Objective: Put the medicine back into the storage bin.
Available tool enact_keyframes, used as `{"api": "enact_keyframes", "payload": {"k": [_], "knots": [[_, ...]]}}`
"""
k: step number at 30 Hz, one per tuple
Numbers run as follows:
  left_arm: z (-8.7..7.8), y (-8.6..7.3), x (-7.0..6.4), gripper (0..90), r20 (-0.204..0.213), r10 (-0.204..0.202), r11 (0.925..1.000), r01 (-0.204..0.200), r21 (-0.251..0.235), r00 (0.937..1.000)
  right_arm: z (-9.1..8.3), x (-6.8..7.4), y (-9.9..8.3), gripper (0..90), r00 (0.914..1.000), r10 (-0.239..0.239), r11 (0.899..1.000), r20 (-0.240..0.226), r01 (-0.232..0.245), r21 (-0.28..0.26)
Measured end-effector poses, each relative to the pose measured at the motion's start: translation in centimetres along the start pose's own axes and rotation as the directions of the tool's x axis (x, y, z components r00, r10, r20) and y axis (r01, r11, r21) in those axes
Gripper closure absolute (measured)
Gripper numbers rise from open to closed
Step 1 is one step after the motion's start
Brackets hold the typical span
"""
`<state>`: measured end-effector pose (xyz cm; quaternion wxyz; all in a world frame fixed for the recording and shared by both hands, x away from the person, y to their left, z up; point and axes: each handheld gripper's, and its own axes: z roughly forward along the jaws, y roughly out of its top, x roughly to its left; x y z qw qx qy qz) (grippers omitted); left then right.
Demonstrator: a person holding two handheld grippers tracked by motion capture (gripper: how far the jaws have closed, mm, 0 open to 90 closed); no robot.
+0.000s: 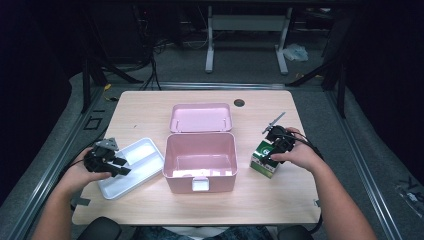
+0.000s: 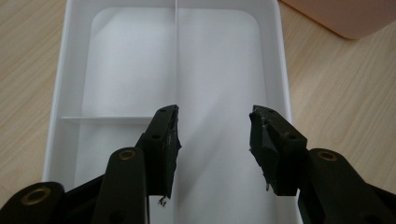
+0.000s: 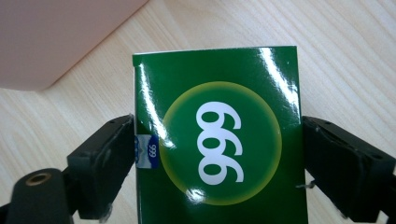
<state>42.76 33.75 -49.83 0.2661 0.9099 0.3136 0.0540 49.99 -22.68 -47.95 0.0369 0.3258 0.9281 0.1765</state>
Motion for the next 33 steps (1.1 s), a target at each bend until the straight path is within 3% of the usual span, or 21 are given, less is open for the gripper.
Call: {"api": "enact_keyframes", "payload": {"k": [13,26,33], "knots": [[0.08,-0.04,-0.03,52.1,0.006,0.002,1.0,-0.002,0.002,1.0,0.32,-0.46,0.01,13.2,0.9995,0.008,1.0,-0.031,-0.008,0.023],[0.06,-0.09,-0.04,52.1,0.008,0.0,1.0,0.0,0.002,1.0,0.31,-0.3,0.44,13.7,0.9996,-0.021,0.998,-0.019,0.022,0.062],[0.1,-0.08,-0.04,52.1,0.01,0.003,1.0,-0.003,0.005,0.9999,0.35,-0.42,0.28,14.7,0.9993,-0.021,0.999,-0.03,0.022,0.047]]}}
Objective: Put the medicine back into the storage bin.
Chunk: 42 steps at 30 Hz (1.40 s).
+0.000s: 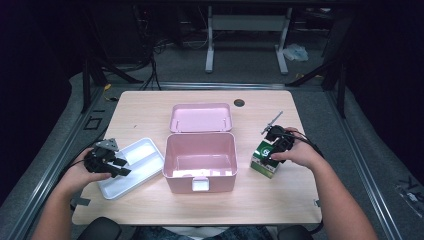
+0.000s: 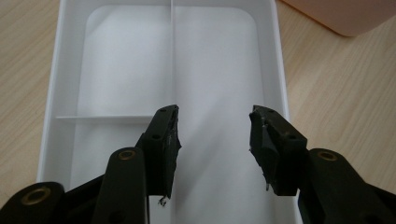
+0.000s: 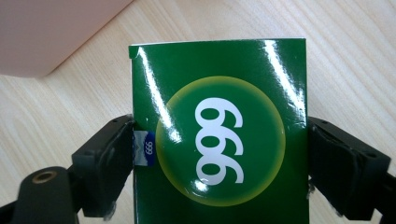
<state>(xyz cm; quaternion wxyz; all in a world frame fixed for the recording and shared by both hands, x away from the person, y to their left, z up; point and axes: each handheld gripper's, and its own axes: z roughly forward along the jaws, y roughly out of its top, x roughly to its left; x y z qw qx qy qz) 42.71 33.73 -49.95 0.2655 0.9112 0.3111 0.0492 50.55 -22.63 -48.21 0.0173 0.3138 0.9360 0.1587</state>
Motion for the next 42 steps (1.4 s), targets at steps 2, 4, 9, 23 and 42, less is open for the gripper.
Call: {"api": "enact_keyframes", "payload": {"k": [2,4,9,23,42], "knots": [[0.0,0.0,0.0,52.1,0.0,-0.001,1.0,0.001,-0.001,1.0,-0.1,0.0,-0.1,15.2,1.0,-0.007,1.0,0.0,0.007,-0.008],[0.0,0.0,0.0,52.1,0.001,0.0,1.0,0.0,-0.002,1.0,-0.1,0.0,-0.2,15.5,0.9999,-0.011,1.0,-0.002,0.01,-0.015],[0.0,0.0,0.0,52.1,-0.001,-0.001,1.0,0.001,-0.006,1.0,-0.2,0.0,-0.2,15.8,0.9998,-0.018,0.999,0.0,0.018,-0.028],[-0.2,-0.1,0.0,52.1,-0.003,0.001,0.9999,-0.001,-0.011,1.0,-2.7,1.1,0.9,16.0,0.9972,-0.07,0.996,0.026,0.071,-0.047],[-0.2,-0.1,0.0,52.0,0.004,0.002,0.9999,-0.002,-0.014,1.0,-6.6,2.9,3.3,16.0,0.9882,-0.149,0.986,0.035,0.151,-0.066]]}}
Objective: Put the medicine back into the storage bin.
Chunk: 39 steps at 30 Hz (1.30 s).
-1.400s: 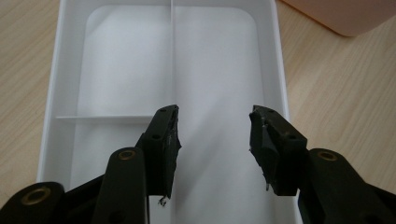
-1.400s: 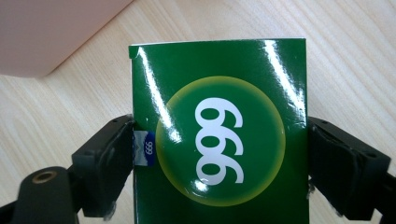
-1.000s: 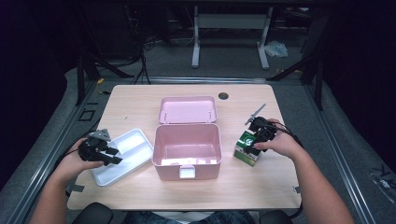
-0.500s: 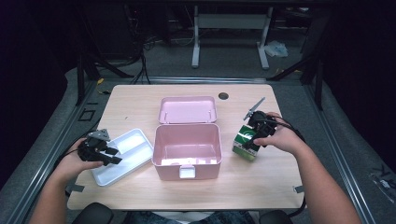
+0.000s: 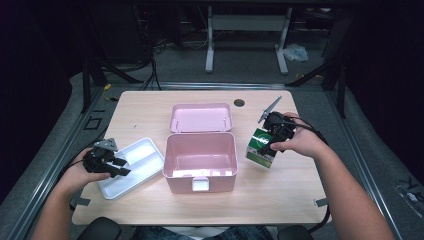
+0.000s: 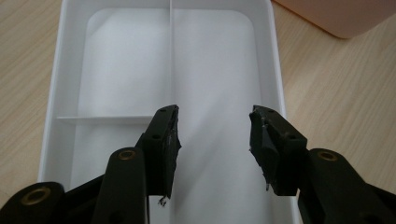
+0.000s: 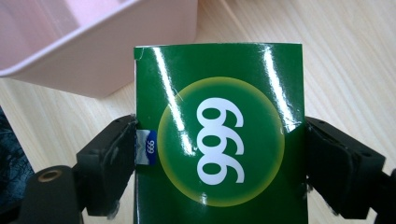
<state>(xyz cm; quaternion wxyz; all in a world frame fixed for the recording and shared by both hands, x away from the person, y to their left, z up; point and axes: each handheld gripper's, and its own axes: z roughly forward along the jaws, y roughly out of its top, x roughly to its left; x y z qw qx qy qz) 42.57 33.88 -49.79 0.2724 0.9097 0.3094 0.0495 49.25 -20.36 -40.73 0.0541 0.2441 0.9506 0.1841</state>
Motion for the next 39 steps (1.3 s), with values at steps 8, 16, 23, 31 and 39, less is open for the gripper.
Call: {"api": "enact_keyframes", "payload": {"k": [8,16,23,31,39], "knots": [[-0.1,-0.1,0.0,51.9,-0.004,-0.002,1.0,0.002,-0.002,1.0,-1.3,0.4,1.1,16.0,0.9995,-0.031,0.999,0.001,0.031,-0.011],[-0.1,-0.1,0.1,51.8,-0.005,-0.002,1.0,0.002,-0.001,1.0,-2.7,1.0,2.3,16.0,0.9981,-0.062,0.998,-0.004,0.061,-0.025],[-0.1,-0.1,0.1,51.6,-0.004,0.0,1.0,0.0,-0.001,1.0,-3.2,1.8,3.5,16.0,0.9951,-0.099,0.995,-0.008,0.099,-0.026],[-0.1,-0.1,0.1,51.6,-0.002,0.0,1.0,0.0,-0.005,1.0,-3.8,2.7,4.8,16.0,0.9908,-0.136,0.991,0.0,0.136,-0.016],[-0.1,-0.1,0.1,51.6,0.001,0.001,1.0,-0.001,-0.007,1.0,-4.8,2.9,5.5,16.2,0.9893,-0.146,0.989,0.011,0.146,-0.024]]}}
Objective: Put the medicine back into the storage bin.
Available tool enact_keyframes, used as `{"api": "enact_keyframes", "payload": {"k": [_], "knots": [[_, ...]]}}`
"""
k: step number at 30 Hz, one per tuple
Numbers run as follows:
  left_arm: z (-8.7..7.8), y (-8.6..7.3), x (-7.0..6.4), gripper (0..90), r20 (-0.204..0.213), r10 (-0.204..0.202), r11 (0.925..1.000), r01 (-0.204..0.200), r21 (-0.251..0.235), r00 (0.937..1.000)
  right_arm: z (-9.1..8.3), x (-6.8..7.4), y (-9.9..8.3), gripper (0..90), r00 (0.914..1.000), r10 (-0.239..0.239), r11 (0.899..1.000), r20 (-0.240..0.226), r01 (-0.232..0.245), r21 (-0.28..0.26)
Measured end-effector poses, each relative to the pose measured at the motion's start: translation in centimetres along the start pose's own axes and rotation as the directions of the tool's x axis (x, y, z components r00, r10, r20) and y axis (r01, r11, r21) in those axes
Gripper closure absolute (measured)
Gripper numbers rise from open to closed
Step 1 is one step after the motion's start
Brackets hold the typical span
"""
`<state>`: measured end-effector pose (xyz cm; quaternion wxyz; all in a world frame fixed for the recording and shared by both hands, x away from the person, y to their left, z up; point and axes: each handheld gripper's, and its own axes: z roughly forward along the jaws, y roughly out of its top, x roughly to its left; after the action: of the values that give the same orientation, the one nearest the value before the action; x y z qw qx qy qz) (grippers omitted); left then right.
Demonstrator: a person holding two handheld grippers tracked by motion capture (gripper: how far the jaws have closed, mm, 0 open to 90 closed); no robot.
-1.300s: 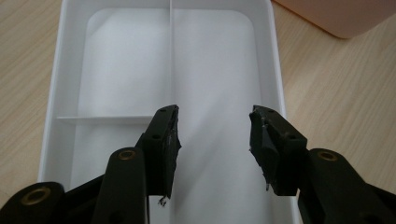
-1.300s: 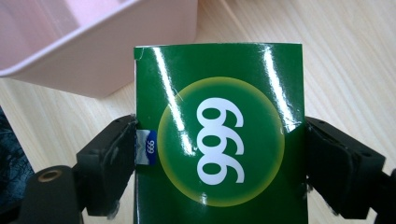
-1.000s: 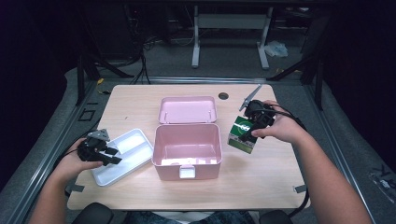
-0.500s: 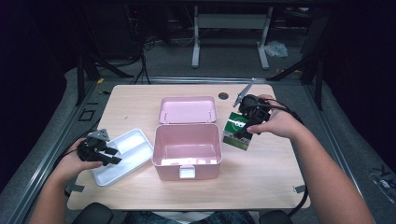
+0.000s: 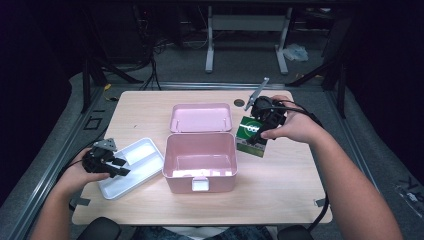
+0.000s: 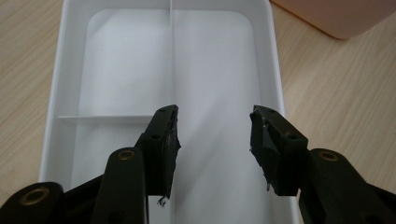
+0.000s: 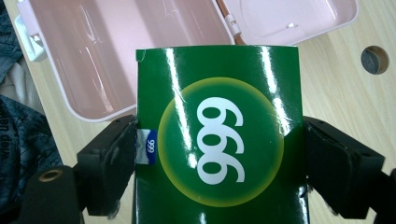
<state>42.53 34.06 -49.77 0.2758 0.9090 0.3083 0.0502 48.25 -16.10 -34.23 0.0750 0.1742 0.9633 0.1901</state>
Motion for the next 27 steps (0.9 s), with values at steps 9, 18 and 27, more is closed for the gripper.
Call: {"api": "enact_keyframes", "payload": {"k": [9,18,27], "knots": [[0.0,0.0,0.0,51.6,0.0,0.0,1.0,0.0,0.001,1.0,-0.6,0.7,1.1,16.2,0.9993,-0.038,0.999,-0.008,0.037,-0.022],[0.0,0.0,-0.1,51.6,0.002,0.002,1.0,-0.002,0.001,1.0,0.0,1.7,2.8,16.2,0.9959,-0.086,0.996,-0.029,0.085,-0.029],[0.0,-0.1,0.0,51.6,0.005,0.004,1.0,-0.004,-0.001,1.0,0.4,2.5,4.3,16.2,0.9912,-0.123,0.992,-0.048,0.121,-0.041]]}}
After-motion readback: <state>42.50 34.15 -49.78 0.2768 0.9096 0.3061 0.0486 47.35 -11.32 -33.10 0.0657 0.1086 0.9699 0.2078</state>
